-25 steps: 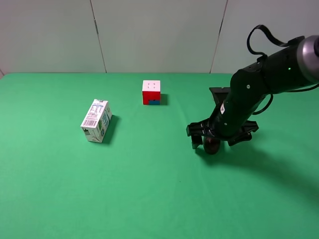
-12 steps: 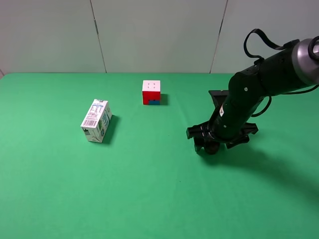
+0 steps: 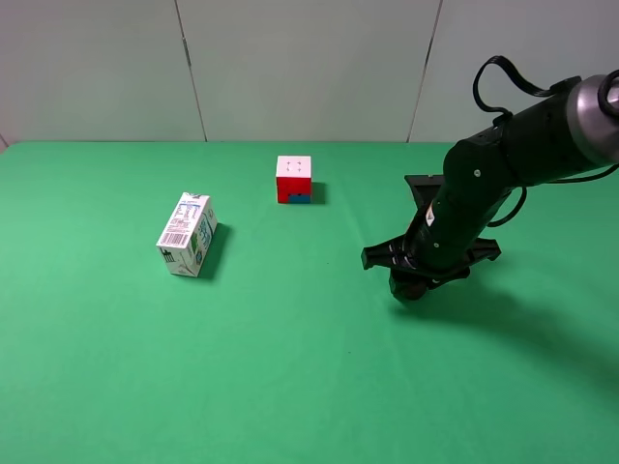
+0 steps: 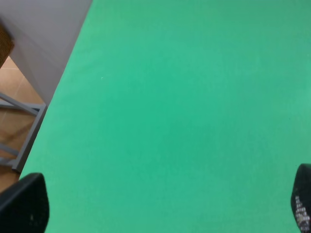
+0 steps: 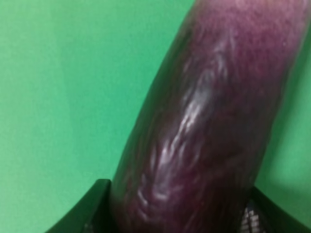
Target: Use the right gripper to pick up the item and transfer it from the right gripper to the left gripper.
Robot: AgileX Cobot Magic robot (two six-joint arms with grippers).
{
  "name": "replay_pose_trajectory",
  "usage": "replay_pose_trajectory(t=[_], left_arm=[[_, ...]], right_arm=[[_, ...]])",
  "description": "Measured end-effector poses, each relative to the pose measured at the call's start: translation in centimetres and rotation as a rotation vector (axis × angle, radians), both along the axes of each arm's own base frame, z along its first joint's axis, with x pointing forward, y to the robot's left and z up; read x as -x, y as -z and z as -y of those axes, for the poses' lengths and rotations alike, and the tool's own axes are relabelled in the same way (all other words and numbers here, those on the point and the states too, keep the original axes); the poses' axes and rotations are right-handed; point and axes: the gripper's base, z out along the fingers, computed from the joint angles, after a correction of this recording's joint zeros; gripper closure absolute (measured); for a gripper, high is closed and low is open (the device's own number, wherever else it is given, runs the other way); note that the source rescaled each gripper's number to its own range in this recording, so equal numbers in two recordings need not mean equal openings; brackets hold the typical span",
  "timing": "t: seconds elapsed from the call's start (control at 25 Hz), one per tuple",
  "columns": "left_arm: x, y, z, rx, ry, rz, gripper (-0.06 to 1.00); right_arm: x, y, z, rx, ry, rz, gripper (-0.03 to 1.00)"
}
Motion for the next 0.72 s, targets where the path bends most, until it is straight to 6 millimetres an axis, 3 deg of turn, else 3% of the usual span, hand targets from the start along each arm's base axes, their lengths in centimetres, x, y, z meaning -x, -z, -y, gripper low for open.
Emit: replay_pose_trajectory(t=[0.4,0.72], left_arm=[[0.0,0.0,0.0,0.0,0.0,0.0,-0.04],[0.0,0.0,0.0,0.0,0.0,0.0,-0.04]], right_arm=[[0.1,-0.2,0.1,0.003,0.001,-0.004,0.94],[0.9,-3.0,0.6,0.018,-0.048,0.003,0.94]])
